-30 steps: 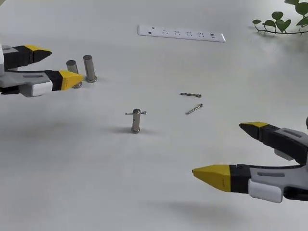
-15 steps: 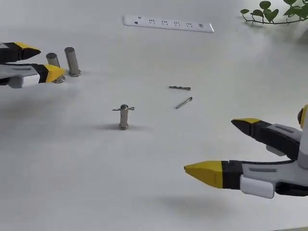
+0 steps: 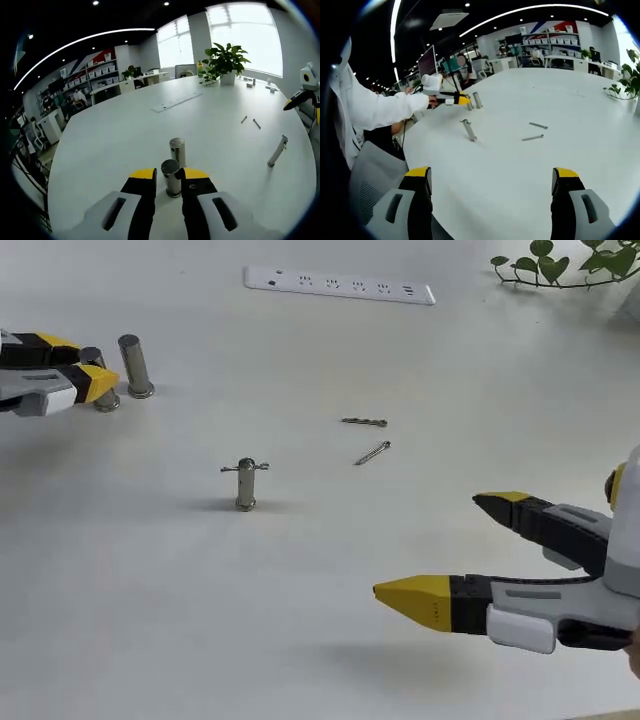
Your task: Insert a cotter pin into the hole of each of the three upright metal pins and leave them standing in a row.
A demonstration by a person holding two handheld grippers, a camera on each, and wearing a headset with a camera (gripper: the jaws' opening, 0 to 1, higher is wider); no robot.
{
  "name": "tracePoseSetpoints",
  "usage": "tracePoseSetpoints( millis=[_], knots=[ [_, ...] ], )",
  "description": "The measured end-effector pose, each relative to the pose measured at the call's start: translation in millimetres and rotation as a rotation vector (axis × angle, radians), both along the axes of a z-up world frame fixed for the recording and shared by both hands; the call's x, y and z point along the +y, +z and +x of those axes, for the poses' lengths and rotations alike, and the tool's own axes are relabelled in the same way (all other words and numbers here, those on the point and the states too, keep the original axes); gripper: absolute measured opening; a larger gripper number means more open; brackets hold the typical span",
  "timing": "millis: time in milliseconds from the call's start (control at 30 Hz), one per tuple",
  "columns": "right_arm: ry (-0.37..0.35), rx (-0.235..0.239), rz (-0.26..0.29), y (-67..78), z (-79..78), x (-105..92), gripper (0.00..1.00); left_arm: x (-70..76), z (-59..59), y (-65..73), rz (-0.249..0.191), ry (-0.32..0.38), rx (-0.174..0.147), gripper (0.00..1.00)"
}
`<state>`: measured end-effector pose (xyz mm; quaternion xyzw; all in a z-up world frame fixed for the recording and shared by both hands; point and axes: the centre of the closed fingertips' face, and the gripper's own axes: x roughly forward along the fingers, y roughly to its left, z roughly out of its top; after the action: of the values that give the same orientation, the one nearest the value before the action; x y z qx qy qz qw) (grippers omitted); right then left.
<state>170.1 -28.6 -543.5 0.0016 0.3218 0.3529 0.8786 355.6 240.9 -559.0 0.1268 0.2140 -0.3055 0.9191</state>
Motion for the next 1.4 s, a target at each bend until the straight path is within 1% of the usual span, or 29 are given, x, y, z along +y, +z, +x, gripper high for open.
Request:
tracePoseSetpoints(
  millis=[33,233,300,400,500,567,600,667,700,733,767,800,833,967,1033,1100,1200,1267,1300,1400],
  knots=[
    [-0.002,0.0,-0.001,0.0,0.0,-0.5,0.98,-2.1,-1.3,0.0,-0.009,-0.009,0.005,0.12],
    [0.0,0.005,-0.002,0.0,-0.5,0.7,0.98,-6.4,-4.1,1.2,-0.005,-0.006,0.006,0.1],
    [0.003,0.003,0.001,0.8,-0.4,2.5,0.98,-9.9,-5.9,2.4,0.012,-0.016,-0.003,0.1],
    [0.006,0.0,0.002,1.5,-0.4,3.8,0.98,-11.4,-8.9,3.1,0.001,-0.013,0.011,0.09],
    [0.006,-0.004,0.005,2.6,0.0,3.8,0.98,-13.7,-14.5,8.0,0.003,-0.022,0.008,0.09],
    [0.002,-0.009,0.011,4.3,0.7,3.3,0.98,-13.9,-17.3,14.4,-0.012,-0.024,0.005,0.09],
    [0.001,-0.01,0.012,4.6,0.7,3.0,0.98,-14.6,-20.8,19.0,-0.022,-0.031,0.002,0.09],
    [-0.001,-0.013,0.015,5.1,0.6,2.3,0.98,-18.8,-28.7,25.5,-0.03,-0.063,-0.002,0.09],
    [-0.001,-0.013,0.016,5.2,0.7,2.1,0.98,-22.7,-35.8,31.7,-0.035,-0.09,-0.015,0.09],
    [0.0,-0.014,0.016,5.3,0.3,2.0,0.98,-25.3,-40.4,35.5,-0.037,-0.106,-0.022,0.09],
    [0.0,-0.016,0.016,5.8,0.4,1.7,0.98,-28.8,-48.7,41.0,-0.031,-0.127,-0.028,0.09],
    [-0.001,-0.018,0.018,6.2,0.2,1.5,0.97,-29.8,-50.9,42.6,-0.031,-0.132,-0.03,0.09],
    [-0.002,-0.021,0.021,7.1,0.2,1.1,0.95,-31.9,-56.3,45.7,-0.032,-0.142,-0.029,0.09],
    [-0.008,-0.03,0.03,8.8,-0.4,0.5,0.96,-36.5,-77.1,58.6,-0.054,-0.189,-0.04,0.09],
    [-0.009,-0.033,0.035,9.6,-1.4,0.3,0.96,-37.5,-85.8,63.4,-0.062,-0.203,-0.038,0.09],
    [-0.009,-0.039,0.039,10.7,-2.8,0.1,0.96,-40.5,-96.8,69.0,-0.06,-0.232,-0.042,0.09],
    [-0.005,-0.048,0.047,12.8,-5.4,0.4,0.96,-45.0,-110.1,76.7,-0.063,-0.252,-0.042,0.09],
    [0.001,-0.05,0.049,12.8,-7.5,0.9,0.96,-49.2,-117.7,81.2,-0.079,-0.259,-0.04,0.09],
    [0.004,-0.052,0.048,12.7,-8.1,1.2,0.97,-51.5,-121.2,82.6,-0.084,-0.266,-0.039,0.09],
    [0.015,-0.055,0.05,12.4,-11.0,3.0,0.98,-59.4,-132.9,82.1,-0.1,-0.289,-0.022,0.09]
  ],
)
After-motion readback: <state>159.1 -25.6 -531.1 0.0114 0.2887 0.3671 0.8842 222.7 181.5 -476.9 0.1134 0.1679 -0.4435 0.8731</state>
